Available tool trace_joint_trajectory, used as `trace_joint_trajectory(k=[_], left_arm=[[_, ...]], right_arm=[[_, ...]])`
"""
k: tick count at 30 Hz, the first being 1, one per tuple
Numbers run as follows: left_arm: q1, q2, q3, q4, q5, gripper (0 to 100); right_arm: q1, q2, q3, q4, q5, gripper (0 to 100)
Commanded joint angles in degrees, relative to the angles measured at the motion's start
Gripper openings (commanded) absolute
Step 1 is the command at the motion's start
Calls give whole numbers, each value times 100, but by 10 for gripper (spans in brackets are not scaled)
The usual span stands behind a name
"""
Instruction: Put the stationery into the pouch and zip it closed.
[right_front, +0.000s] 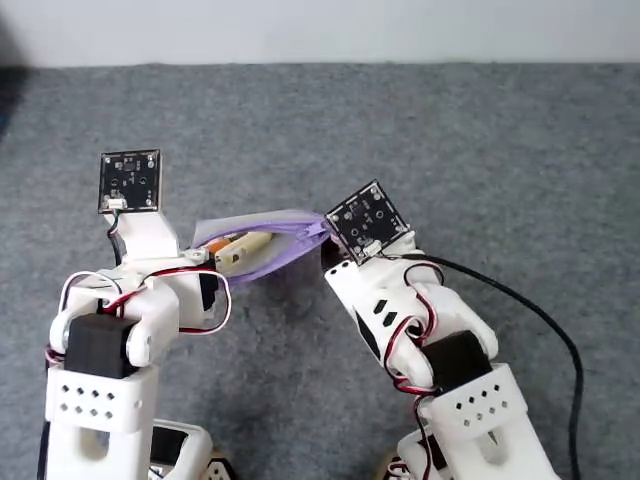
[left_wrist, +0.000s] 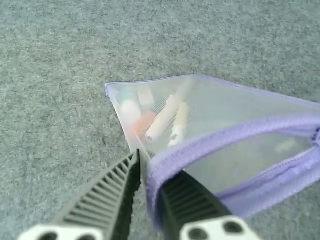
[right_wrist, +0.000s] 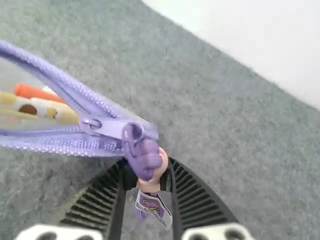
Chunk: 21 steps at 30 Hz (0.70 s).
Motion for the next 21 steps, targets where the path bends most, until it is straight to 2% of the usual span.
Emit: trace_joint_trajectory(k=[1,5,7,11,16,21], left_arm=[[26,-62,-743,378,114,133],[-9,-62,-1736,949,985,233],[-9,-62,-2176,1213,1108,273],[-9,-62,-2862,1679,1090,296],[-26,-448,-3081,1635,765,295],[-1055,-791,-2668,1618,325,295]], right_arm=[[4,-31,-484,-4,26,8],[40,22,-809,4,18,8],[22,-13,-923,31,62,8],[22,4,-1143,189,158,8],[40,-31,-1371,189,615,8],[13,-13,-1732,180,668,8]])
